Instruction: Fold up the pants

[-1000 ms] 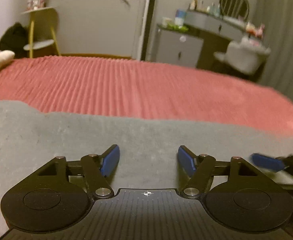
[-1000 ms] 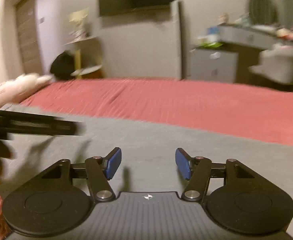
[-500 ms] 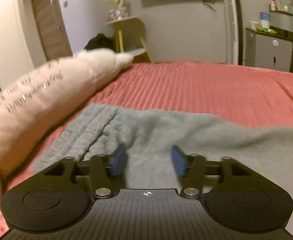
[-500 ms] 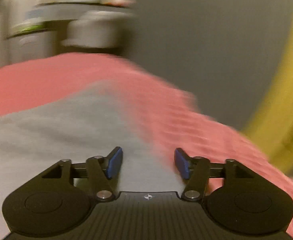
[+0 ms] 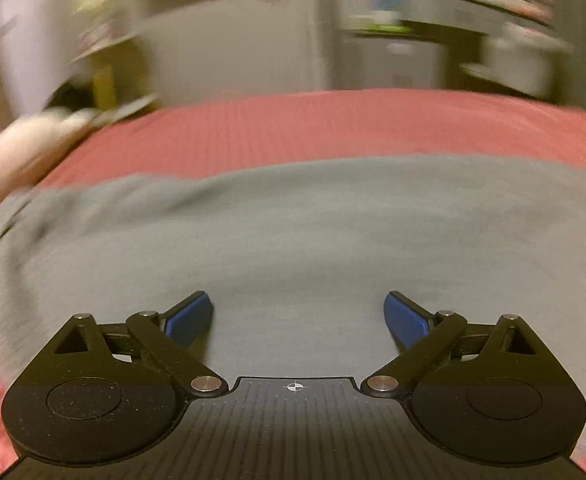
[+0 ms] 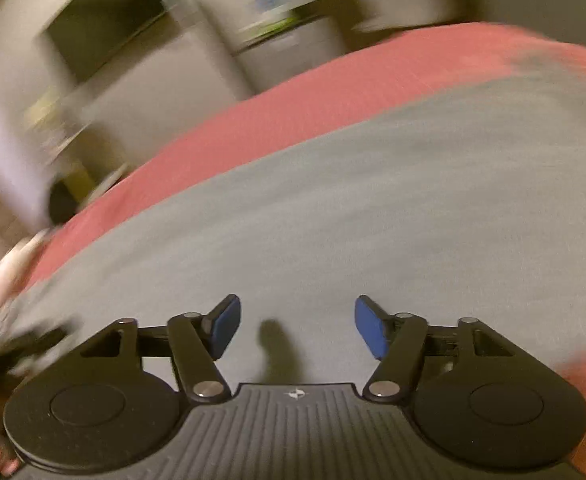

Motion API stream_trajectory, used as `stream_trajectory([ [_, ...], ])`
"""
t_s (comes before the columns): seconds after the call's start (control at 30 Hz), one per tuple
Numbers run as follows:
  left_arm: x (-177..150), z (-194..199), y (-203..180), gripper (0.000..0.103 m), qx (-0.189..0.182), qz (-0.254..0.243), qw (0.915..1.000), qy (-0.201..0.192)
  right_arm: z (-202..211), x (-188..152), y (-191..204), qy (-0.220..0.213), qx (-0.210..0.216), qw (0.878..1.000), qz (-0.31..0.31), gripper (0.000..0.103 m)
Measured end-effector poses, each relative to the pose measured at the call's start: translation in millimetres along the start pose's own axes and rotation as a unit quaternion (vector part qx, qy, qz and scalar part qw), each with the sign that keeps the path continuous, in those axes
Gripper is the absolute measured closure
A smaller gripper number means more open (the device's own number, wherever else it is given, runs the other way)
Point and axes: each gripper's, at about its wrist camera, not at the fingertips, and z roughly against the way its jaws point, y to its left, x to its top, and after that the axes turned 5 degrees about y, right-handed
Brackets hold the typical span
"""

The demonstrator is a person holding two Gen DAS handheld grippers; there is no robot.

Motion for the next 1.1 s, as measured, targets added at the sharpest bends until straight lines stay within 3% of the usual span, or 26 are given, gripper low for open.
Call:
stream_trajectory([
  [0.07,4,3,28,0.004,0.051,0.075,0.9958,0.008,28,4,-58,-0.036,0.02,0.995,-0.093,0.061],
  [0.13,4,-2,59,0.004,0.098,0.139,0.9852,0.02,60,3,-97,-0.088,-0.05,0.981,-0.163,0.061],
  [0.2,1,3,72,0.005,0.093,0.171,0.9805,0.022,87,-2,-120,-0.119,-0.098,0.964,-0.216,0.061],
  [0.27,1,5,68,0.005,0.085,0.169,0.9818,0.022,102,-13,-126,-0.126,-0.083,0.96,-0.236,0.057],
  [0.33,3,8,56,0.005,0.043,0.166,0.9849,0.027,94,-21,-100,-0.112,-0.064,0.968,-0.217,0.043],
  [0.4,0,18,42,0.005,-0.011,0.17,0.9851,0.027,78,-23,-77,-0.099,-0.028,0.969,-0.226,0.04],
  [0.5,-6,21,28,0.005,-0.098,0.17,0.9794,0.048,73,-45,-86,-0.126,-0.011,0.954,-0.272,0.04],
  [0.53,-8,19,24,0.005,-0.106,0.164,0.9795,0.05,75,-50,-88,-0.136,-0.003,0.948,-0.288,0.041],
  [0.67,-11,17,6,0.005,-0.08,0.104,0.9902,0.048,69,-39,-107,-0.165,0.01,0.931,-0.325,0.041],
  [0.73,-11,18,6,0.005,-0.092,0.106,0.989,0.047,64,-32,-117,-0.173,0.005,0.926,-0.334,0.041],
  [0.83,-14,17,7,0.004,-0.097,0.113,0.9878,0.045,46,-23,-137,-0.16,0.029,0.917,-0.365,0.044],
  [0.87,-17,22,3,0.004,-0.095,0.113,0.9881,0.045,48,-24,-139,-0.163,0.031,0.914,-0.371,0.048],
  [0.93,-18,25,0,0.003,-0.089,0.106,0.9894,0.044,50,-19,-141,-0.167,0.028,0.909,-0.381,0.066],
  [0.97,-18,26,-1,0.003,-0.087,0.101,0.9901,0.043,48,-17,-143,-0.169,0.03,0.909,-0.38,0.08],
  [1.0,-18,29,-4,0.003,-0.085,0.098,0.9906,0.043,48,-16,-142,-0.173,0.036,0.911,-0.373,0.084],
  [1.07,-19,30,-5,0.003,-0.086,0.1,0.9904,0.041,48,-15,-140,-0.181,0.034,0.918,-0.351,0.084],
  [1.1,-19,30,-4,0.002,-0.089,0.103,0.9899,0.04,47,-13,-138,-0.182,0.031,0.922,-0.34,0.078],
])
